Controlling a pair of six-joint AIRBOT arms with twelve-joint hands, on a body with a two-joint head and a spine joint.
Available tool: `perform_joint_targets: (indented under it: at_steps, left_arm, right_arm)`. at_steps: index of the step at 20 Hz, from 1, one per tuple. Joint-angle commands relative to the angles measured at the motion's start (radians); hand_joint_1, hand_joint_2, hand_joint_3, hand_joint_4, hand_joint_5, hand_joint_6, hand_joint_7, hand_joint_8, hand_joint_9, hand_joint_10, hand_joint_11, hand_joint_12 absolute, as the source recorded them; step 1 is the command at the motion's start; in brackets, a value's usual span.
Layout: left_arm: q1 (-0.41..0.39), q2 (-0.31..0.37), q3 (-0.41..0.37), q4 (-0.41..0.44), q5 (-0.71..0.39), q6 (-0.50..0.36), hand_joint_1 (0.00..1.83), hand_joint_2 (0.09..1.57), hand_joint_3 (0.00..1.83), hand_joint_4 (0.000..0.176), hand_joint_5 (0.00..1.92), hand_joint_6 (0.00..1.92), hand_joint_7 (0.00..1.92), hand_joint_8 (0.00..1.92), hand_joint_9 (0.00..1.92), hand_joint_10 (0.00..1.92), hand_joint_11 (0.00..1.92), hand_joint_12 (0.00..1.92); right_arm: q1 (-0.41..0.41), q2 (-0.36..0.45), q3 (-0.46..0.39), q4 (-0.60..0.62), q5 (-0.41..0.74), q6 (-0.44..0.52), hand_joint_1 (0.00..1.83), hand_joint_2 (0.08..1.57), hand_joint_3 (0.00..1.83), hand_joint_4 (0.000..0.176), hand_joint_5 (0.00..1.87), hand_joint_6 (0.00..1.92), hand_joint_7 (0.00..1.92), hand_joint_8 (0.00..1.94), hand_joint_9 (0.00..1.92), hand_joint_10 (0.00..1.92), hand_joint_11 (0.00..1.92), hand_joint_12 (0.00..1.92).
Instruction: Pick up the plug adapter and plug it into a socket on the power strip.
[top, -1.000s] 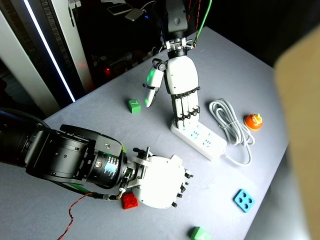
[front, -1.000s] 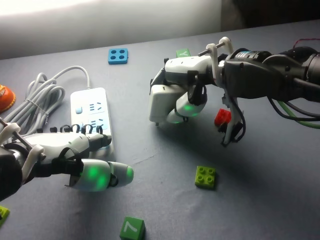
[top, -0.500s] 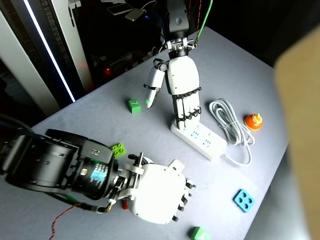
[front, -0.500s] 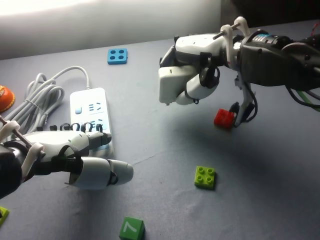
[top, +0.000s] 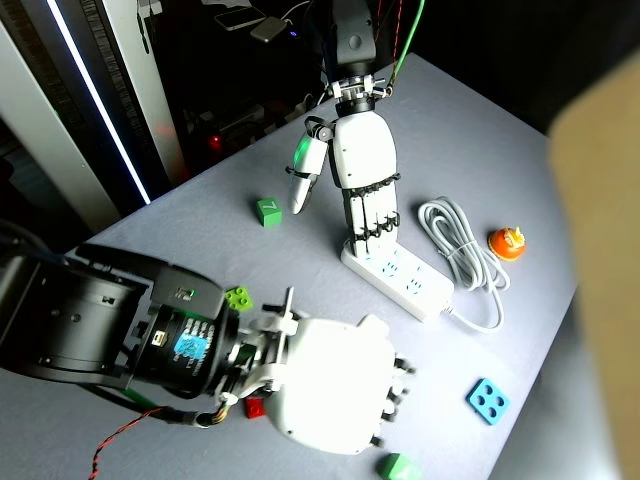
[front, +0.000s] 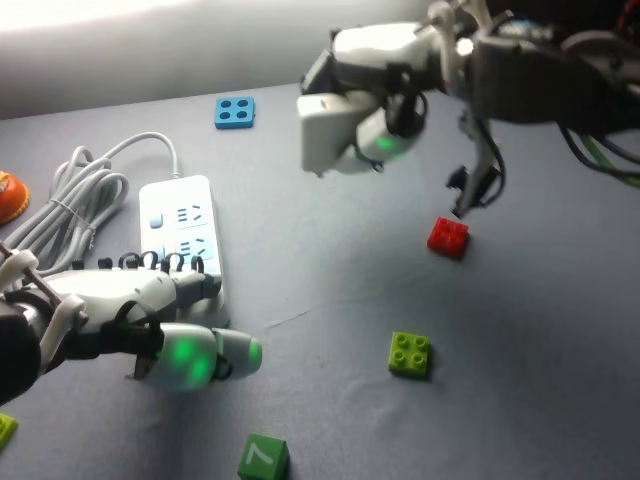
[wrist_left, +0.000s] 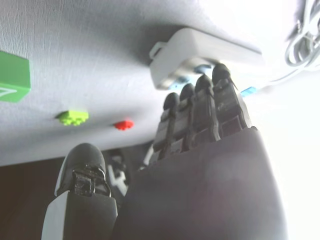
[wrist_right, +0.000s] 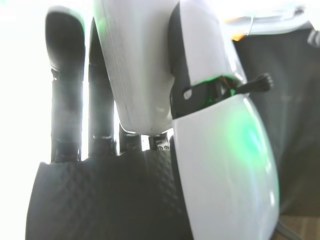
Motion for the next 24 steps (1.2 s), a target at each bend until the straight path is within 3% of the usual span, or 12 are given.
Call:
perform_joint_targets:
  at_steps: [1,5,6,8,12,14,16,19,20,24]
  left_arm:
    - [0.0,0.01,-0.005,0.026,-0.007,-0.004,0.0,1.26,0.0,0.0,0.01,0.0,0.0,0.0,0.0,0.0,0.0,0.0]
    - [0.005,0.01,-0.006,0.026,-0.005,-0.004,0.0,1.26,0.0,0.0,0.02,0.0,0.01,0.0,0.0,0.0,0.0,0.0]
    - [0.006,0.01,-0.006,0.026,-0.003,-0.004,0.0,1.26,0.0,0.0,0.01,0.0,0.0,0.0,0.0,0.0,0.0,0.0]
    - [0.007,0.01,-0.006,0.026,-0.001,-0.004,0.0,1.26,0.0,0.0,0.02,0.0,0.01,0.0,0.0,0.0,0.0,0.0]
    - [0.007,0.009,-0.006,0.026,-0.001,-0.004,0.0,1.26,0.0,0.0,0.03,0.01,0.01,0.0,0.01,0.0,0.0,0.0]
    - [0.008,0.009,-0.007,0.026,0.0,-0.004,0.0,1.26,0.0,0.0,0.04,0.01,0.02,0.01,0.0,0.0,0.0,0.0]
    - [0.011,0.008,-0.007,0.026,0.001,-0.004,0.0,1.26,0.0,0.0,0.03,0.0,0.01,0.0,0.0,0.0,0.0,0.0]
    - [0.012,0.008,-0.008,0.026,0.001,-0.004,0.0,1.26,0.0,0.0,0.02,0.0,0.0,0.0,0.0,0.0,0.0,0.0]
    - [0.013,0.007,-0.009,0.026,0.001,-0.004,0.0,1.27,0.0,0.0,0.02,0.0,0.0,0.0,0.0,0.0,0.0,0.0]
    - [0.017,0.007,-0.011,0.026,0.001,-0.004,0.0,1.26,0.0,0.0,0.02,0.0,0.0,0.0,0.0,0.0,0.01,0.0]
  right_arm:
    - [0.026,-0.01,0.018,0.009,0.09,0.009,1.38,1.14,0.0,0.0,0.9,0.78,0.9,1.19,0.93,1.41,0.92,1.45]
    - [0.053,-0.102,0.11,0.008,0.065,0.011,1.37,1.16,0.0,0.0,0.86,0.83,0.86,1.25,0.91,1.45,0.88,1.48]
    - [0.057,-0.124,0.133,0.008,0.059,0.012,1.28,1.16,0.0,0.0,0.9,0.87,0.9,1.33,0.88,1.34,0.88,1.47]
    - [0.061,-0.176,0.184,0.008,0.052,0.02,1.37,1.15,0.0,0.0,0.87,0.83,0.88,1.23,0.92,1.42,0.88,1.45]
    - [0.061,-0.25,0.242,0.009,0.045,0.029,1.37,1.15,0.0,0.0,0.87,0.82,0.86,1.24,0.92,1.43,0.9,1.47]
    - [0.054,-0.282,0.264,0.009,0.048,0.032,1.25,1.17,0.0,0.0,0.84,0.97,0.91,1.36,0.88,1.33,0.89,1.51]
    - [0.049,-0.319,0.298,0.009,0.056,0.037,1.24,1.18,0.0,0.0,0.85,0.95,0.87,1.42,0.86,1.34,0.87,1.52]
    - [0.045,-0.36,0.336,0.033,0.065,0.043,1.34,1.17,0.0,0.0,0.83,0.89,0.85,1.31,0.89,1.45,0.87,1.51]
    - [0.044,-0.366,0.337,0.042,0.06,0.043,1.37,1.15,0.0,0.0,0.93,0.74,0.88,1.23,0.9,1.44,0.87,1.47]
    - [0.039,-0.383,0.337,0.056,0.048,0.043,1.37,1.15,0.0,0.0,0.9,0.78,0.88,1.22,0.91,1.44,0.86,1.49]
